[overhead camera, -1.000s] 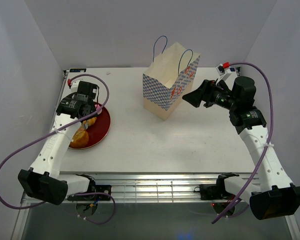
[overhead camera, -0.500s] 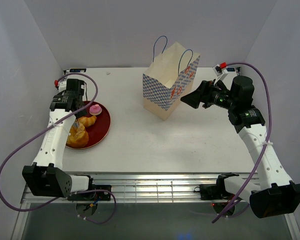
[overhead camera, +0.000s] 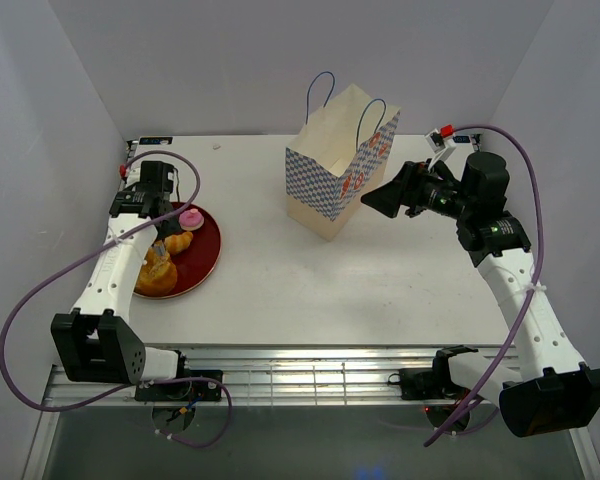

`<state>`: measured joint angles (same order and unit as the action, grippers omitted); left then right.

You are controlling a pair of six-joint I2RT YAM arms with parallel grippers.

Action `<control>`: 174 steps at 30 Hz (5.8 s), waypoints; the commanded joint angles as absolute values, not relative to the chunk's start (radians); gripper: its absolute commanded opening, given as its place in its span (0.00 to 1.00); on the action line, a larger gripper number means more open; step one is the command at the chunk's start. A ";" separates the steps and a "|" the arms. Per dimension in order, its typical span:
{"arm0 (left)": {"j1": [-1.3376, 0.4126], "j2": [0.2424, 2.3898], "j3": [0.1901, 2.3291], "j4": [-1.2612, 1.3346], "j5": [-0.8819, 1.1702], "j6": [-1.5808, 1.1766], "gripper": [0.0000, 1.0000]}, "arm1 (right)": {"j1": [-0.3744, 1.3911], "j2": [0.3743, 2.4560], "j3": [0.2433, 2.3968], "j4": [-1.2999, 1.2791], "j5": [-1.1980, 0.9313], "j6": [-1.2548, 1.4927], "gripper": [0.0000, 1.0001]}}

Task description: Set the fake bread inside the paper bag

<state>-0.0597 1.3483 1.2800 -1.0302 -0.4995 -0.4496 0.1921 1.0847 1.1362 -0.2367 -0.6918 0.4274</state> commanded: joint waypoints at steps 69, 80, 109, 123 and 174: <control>-0.037 1.164 1.512 -0.986 -0.219 -0.414 0.23 | 0.199 1.256 1.451 -0.150 -0.486 0.495 0.94; -0.035 1.164 1.706 -0.986 -0.019 -0.417 0.24 | 0.201 1.404 1.603 -0.150 -0.413 0.492 0.95; -0.124 1.276 1.706 -0.611 0.419 -0.632 0.25 | 0.448 1.632 1.671 -0.019 -0.009 0.255 0.93; -0.339 1.336 1.726 -0.575 0.235 -0.637 0.24 | 0.453 1.629 1.652 0.014 0.069 0.181 0.76; -0.847 1.448 1.692 -0.609 -0.302 -0.687 0.20 | 0.446 1.140 1.204 -0.066 -0.184 0.428 0.45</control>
